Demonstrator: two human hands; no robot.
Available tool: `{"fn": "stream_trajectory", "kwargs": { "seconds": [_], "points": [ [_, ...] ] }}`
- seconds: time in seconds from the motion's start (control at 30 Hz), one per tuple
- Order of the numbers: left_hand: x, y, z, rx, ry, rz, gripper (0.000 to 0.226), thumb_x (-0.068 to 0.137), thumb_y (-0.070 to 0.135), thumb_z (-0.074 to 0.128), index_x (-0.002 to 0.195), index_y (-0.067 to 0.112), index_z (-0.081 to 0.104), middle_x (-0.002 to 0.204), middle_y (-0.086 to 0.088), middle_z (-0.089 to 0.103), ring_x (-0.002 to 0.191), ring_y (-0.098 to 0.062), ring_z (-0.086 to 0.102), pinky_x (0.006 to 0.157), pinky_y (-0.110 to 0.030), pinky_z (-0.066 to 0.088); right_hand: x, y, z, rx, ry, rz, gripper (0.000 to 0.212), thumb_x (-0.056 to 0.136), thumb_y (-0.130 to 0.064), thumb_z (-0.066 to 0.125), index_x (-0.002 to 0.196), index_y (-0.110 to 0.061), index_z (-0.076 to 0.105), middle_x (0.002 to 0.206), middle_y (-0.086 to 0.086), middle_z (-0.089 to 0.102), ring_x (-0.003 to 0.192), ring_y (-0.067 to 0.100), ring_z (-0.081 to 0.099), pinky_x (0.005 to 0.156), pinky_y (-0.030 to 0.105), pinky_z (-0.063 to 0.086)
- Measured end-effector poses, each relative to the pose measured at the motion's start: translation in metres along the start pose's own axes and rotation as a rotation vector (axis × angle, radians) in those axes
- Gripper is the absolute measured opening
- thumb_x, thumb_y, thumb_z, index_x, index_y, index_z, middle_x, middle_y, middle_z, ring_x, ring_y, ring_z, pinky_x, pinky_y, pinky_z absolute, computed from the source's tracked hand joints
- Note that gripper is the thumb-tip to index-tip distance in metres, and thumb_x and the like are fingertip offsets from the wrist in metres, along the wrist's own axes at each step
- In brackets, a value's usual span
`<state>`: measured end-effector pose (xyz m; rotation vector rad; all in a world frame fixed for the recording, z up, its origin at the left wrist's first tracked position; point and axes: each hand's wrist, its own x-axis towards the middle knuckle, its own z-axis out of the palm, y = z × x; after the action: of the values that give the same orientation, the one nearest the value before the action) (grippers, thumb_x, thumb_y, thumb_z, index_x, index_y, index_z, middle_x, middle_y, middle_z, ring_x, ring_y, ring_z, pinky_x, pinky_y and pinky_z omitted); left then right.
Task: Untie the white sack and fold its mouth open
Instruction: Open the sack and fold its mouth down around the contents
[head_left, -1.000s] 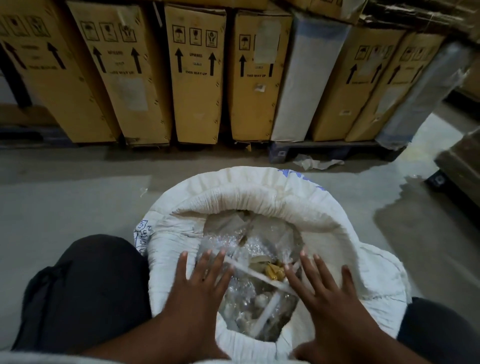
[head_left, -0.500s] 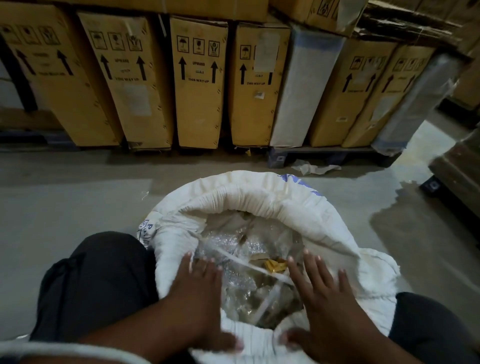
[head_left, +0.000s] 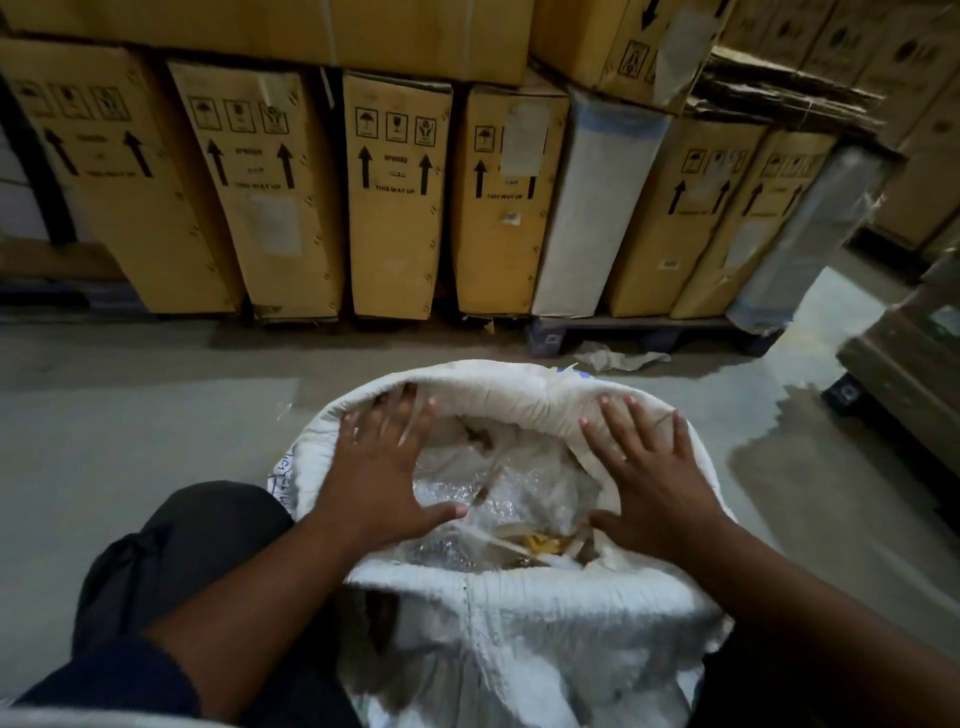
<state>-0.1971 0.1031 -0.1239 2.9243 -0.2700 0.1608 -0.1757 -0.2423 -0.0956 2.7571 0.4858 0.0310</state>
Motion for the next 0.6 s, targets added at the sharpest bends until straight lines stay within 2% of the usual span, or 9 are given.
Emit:
{"fn": "stream_trajectory", "kwargs": {
  "seconds": [0.13, 0.23, 0.33, 0.4, 0.47, 0.53, 0.6],
  "points": [
    [0.01, -0.005, -0.006, 0.009, 0.081, -0.092, 0.139, 0.062, 0.099, 0.049, 0.168, 0.023, -0.003, 0.176, -0.007, -0.003, 0.162, -0.031, 0.002, 0.126, -0.063, 0.008, 0.011, 0.009, -0.01, -0.035, 0.007, 0.163, 0.125, 0.073, -0.087, 0.055, 0.166, -0.03, -0.006, 0.173, 0.011, -0.017, 0.16, 0.038, -0.01, 0.12, 0.072, -0.004],
    [0.011, -0.005, -0.004, 0.017, 0.069, -0.124, 0.139, 0.064, 0.094, 0.053, 0.168, 0.018, 0.0, 0.176, -0.01, 0.0, 0.162, -0.033, 0.003, 0.127, -0.063, 0.007, 0.012, 0.001, -0.017, -0.044, 0.005, 0.151, 0.122, 0.083, -0.073, 0.063, 0.165, -0.023, -0.012, 0.171, 0.014, -0.022, 0.159, 0.035, -0.015, 0.125, 0.065, -0.005],
    [0.005, 0.005, 0.006, 0.011, 0.034, -0.021, 0.127, 0.075, 0.081, 0.059, 0.168, 0.019, -0.003, 0.174, -0.007, -0.017, 0.161, -0.028, -0.011, 0.129, -0.056, 0.002, 0.007, -0.029, -0.022, 0.061, 0.149, -0.075, 0.103, 0.085, -0.046, 0.069, 0.165, -0.014, 0.012, 0.173, 0.014, 0.005, 0.16, 0.03, 0.007, 0.129, 0.052, 0.008],
    [0.001, 0.015, 0.012, -0.013, -0.04, 0.09, 0.115, 0.086, 0.071, 0.059, 0.167, 0.023, -0.007, 0.171, -0.001, -0.026, 0.161, -0.023, -0.016, 0.131, -0.045, -0.002, 0.003, -0.057, -0.024, 0.188, 0.216, -0.281, 0.08, 0.091, -0.04, 0.053, 0.162, -0.013, 0.029, 0.169, 0.013, 0.028, 0.155, 0.029, 0.029, 0.123, 0.044, 0.029],
    [0.003, 0.02, 0.015, -0.019, -0.075, 0.182, 0.107, 0.091, 0.063, 0.059, 0.167, 0.024, -0.005, 0.172, 0.002, -0.023, 0.162, -0.019, -0.011, 0.13, -0.038, -0.001, 0.004, -0.081, -0.026, 0.295, 0.155, -0.381, 0.07, 0.095, -0.043, 0.039, 0.157, -0.012, 0.038, 0.162, 0.012, 0.043, 0.145, 0.028, 0.045, 0.114, 0.042, 0.045],
    [0.009, 0.021, 0.014, 0.003, -0.064, 0.216, 0.102, 0.092, 0.06, 0.058, 0.168, 0.024, 0.0, 0.174, 0.002, -0.015, 0.162, -0.018, -0.006, 0.13, -0.038, 0.0, 0.015, -0.089, -0.019, 0.275, 0.101, -0.386, 0.071, 0.094, -0.041, 0.044, 0.158, -0.011, 0.035, 0.161, 0.012, 0.042, 0.143, 0.03, 0.046, 0.114, 0.043, 0.045],
    [0.019, 0.015, 0.01, 0.043, -0.058, 0.194, 0.103, 0.091, 0.061, 0.058, 0.168, 0.022, 0.002, 0.175, -0.001, -0.012, 0.162, -0.022, -0.005, 0.129, -0.041, -0.002, 0.032, -0.078, -0.007, 0.169, 0.054, -0.324, 0.081, 0.091, -0.041, 0.057, 0.162, -0.014, 0.028, 0.167, 0.014, 0.034, 0.152, 0.034, 0.035, 0.122, 0.048, 0.032]
  ]
}}
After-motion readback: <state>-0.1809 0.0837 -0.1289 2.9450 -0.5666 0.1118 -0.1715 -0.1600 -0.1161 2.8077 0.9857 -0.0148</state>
